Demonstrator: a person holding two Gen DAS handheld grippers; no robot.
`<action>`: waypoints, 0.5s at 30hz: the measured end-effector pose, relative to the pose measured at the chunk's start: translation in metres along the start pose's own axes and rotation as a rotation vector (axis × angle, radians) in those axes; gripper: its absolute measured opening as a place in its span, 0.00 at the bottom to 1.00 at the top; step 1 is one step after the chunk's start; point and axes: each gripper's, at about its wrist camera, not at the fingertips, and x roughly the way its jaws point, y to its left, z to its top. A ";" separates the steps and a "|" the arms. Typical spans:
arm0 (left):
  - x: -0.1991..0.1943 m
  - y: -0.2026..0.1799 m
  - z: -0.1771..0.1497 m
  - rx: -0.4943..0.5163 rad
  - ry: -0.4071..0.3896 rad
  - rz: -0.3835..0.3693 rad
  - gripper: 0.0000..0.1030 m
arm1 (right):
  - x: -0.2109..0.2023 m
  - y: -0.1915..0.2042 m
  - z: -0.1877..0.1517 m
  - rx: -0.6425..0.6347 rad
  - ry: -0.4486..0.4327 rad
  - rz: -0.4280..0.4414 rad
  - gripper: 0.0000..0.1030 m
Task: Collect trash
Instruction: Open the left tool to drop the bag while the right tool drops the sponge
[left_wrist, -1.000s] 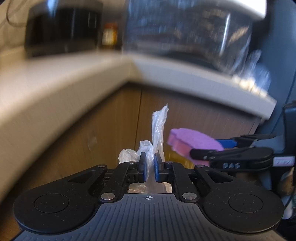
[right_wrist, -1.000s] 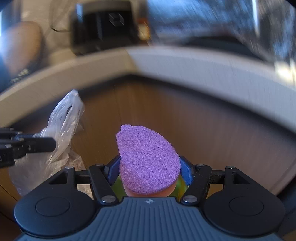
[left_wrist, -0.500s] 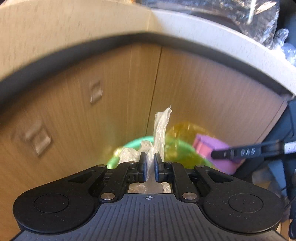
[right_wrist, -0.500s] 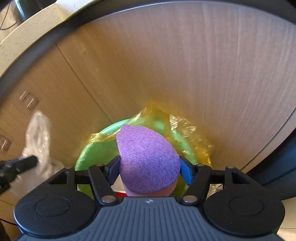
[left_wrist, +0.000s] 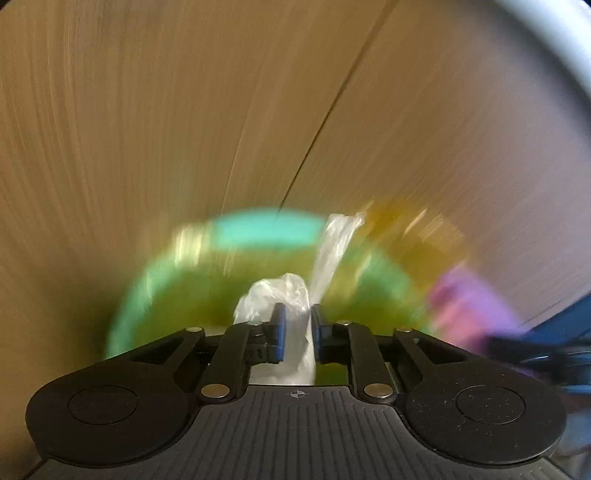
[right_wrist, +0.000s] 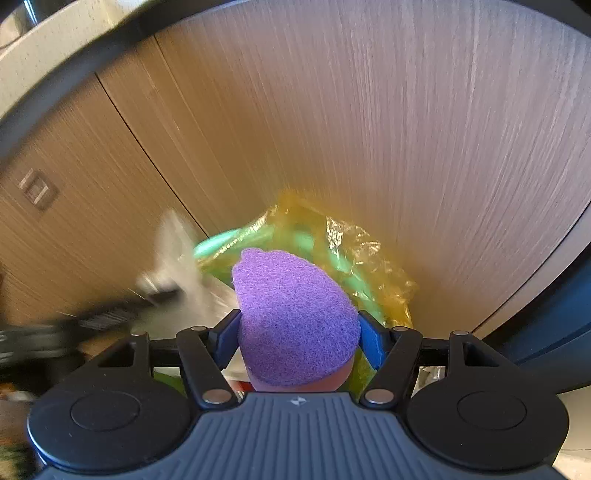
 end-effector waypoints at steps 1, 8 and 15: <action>0.012 0.012 -0.007 -0.056 0.051 0.013 0.18 | 0.001 0.000 0.000 -0.003 0.004 0.000 0.64; -0.001 0.030 -0.021 -0.097 0.040 0.018 0.18 | 0.006 -0.002 0.000 0.000 0.036 0.011 0.64; -0.059 0.000 -0.029 0.145 0.007 0.126 0.18 | 0.016 0.014 0.003 0.000 0.101 0.160 0.64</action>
